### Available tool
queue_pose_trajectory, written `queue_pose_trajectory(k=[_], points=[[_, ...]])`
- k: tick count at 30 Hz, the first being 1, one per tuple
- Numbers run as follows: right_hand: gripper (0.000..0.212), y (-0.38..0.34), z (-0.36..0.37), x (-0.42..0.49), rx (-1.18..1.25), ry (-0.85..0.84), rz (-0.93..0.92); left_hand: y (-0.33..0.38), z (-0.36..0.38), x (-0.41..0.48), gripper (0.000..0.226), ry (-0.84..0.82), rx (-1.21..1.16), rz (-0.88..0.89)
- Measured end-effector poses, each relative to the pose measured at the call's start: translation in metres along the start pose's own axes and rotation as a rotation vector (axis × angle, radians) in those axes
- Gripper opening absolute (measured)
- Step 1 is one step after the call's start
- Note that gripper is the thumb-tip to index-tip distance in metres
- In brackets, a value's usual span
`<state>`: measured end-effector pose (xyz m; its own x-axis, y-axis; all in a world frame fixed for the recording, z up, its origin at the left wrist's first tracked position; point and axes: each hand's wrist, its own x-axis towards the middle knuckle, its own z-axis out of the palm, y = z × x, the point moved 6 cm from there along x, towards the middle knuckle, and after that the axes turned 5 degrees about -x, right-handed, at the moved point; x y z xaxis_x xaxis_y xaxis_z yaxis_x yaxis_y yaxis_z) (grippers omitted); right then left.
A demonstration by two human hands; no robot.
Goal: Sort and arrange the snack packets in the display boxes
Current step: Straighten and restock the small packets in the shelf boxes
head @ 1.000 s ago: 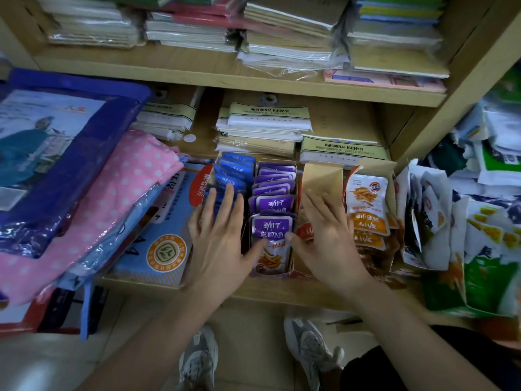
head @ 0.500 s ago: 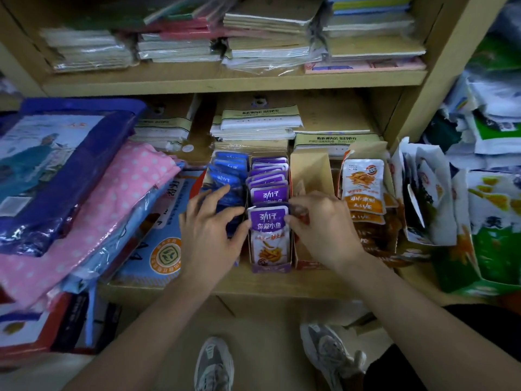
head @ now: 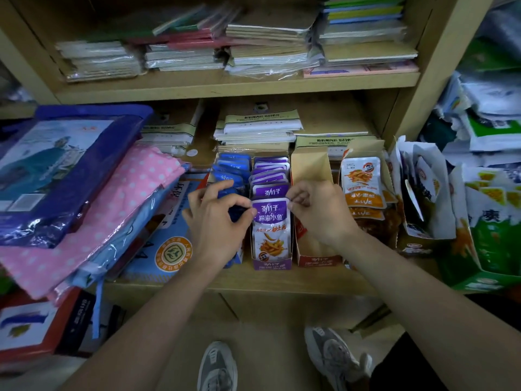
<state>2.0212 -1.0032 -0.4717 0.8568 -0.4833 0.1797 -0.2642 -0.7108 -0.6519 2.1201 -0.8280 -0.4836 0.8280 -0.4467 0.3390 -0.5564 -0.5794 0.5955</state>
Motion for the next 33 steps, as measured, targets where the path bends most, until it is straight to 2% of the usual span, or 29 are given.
queue_pose_trajectory(k=[2,4,6,8,11,15,18,22,25,28,31,33], points=[[0.025,0.004,0.002,-0.006,-0.047,-0.005,0.017,0.003,-0.002,-0.003,0.031,0.038,0.084,0.078],[0.045,0.000,-0.002,-0.013,-0.112,0.052,-0.052,0.010,-0.002,-0.005,0.049,0.050,0.151,0.220],[0.069,-0.011,-0.001,-0.023,-0.278,0.041,-0.205,0.021,0.005,-0.010,0.070,-0.041,0.245,0.353],[0.085,-0.016,0.009,-0.028,-0.425,-0.071,-0.280,0.026,0.015,-0.015,0.079,-0.130,0.324,0.408],[0.080,-0.013,0.020,-0.026,-0.527,-0.165,-0.290,0.024,0.019,-0.015,0.075,-0.162,0.362,0.399],[0.073,-0.020,0.014,-0.016,-0.341,-0.125,-0.324,0.020,0.007,-0.002,0.069,-0.133,0.324,0.316],[0.075,-0.015,0.005,-0.012,-0.287,-0.033,-0.249,0.021,0.006,0.002,0.064,-0.154,0.236,0.293],[0.059,-0.008,0.006,-0.016,-0.187,-0.097,-0.214,0.026,0.006,0.005,0.061,-0.202,0.206,0.267],[0.061,-0.003,0.002,-0.014,-0.131,-0.113,-0.203,0.026,0.005,0.010,0.065,-0.257,0.222,0.234],[0.066,-0.001,-0.002,-0.015,-0.207,-0.165,-0.198,0.028,-0.002,0.013,0.070,-0.247,0.212,0.278],[0.059,0.001,-0.020,-0.021,-0.285,-0.139,-0.205,0.038,-0.002,0.008,0.081,-0.222,0.207,0.389],[0.053,0.007,-0.034,-0.023,-0.323,-0.122,-0.185,0.049,0.007,-0.001,0.085,-0.290,0.247,0.484]])
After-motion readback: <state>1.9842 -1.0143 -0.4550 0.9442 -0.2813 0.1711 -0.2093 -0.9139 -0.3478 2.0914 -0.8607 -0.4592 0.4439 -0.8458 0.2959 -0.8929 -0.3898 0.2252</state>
